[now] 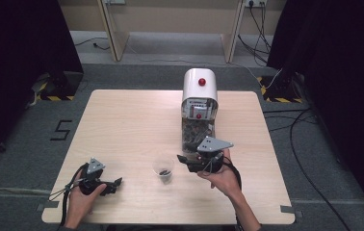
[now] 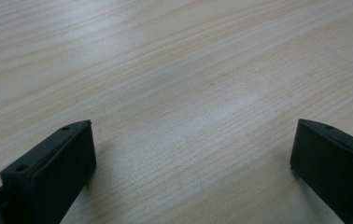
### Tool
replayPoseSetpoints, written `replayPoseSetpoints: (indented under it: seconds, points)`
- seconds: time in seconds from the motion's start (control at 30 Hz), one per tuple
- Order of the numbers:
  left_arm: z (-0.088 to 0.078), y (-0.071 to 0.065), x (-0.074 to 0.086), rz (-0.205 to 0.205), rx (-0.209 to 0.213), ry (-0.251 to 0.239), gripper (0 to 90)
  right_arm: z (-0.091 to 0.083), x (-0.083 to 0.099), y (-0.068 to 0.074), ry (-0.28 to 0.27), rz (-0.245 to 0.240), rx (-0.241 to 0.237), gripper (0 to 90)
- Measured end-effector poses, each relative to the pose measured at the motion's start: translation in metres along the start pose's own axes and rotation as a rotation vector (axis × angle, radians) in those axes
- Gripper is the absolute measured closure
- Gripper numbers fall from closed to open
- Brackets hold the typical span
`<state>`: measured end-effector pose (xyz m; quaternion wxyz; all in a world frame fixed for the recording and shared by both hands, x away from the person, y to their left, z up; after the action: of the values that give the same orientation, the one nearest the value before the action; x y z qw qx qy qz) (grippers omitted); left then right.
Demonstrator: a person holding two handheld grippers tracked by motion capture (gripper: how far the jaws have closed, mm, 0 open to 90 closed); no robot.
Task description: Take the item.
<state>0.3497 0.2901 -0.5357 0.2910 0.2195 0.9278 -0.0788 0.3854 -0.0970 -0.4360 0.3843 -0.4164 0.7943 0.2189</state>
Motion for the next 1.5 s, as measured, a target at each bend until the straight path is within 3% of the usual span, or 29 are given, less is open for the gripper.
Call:
replayPoseSetpoints:
  seconds: [0.67,1.17,1.5]
  points:
    - [0.0,0.0,0.0,0.0,0.0,0.0,0.0,-0.011,0.015,-0.016,0.035,0.053,0.05,40.0]
    - [0.0,0.0,0.0,0.0,0.0,0.0,0.0,-0.022,0.042,-0.032,0.074,0.115,0.1,37.3]
    - [0.0,0.0,0.0,0.001,0.0,0.001,0.0,-0.033,0.049,-0.037,0.069,0.128,0.128,36.0]
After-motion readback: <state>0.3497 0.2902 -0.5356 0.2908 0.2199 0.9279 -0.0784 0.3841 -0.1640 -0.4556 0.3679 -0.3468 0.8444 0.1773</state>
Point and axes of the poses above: each handheld gripper's, and its own axes: z roughly forward along the jaws, x roughly out of its underside, y roughly to its left, the point moved 1 cm from there along z, roughly forward along the jaws, and after that the axes turned 12 degrees about y, right-handed, at the moved point
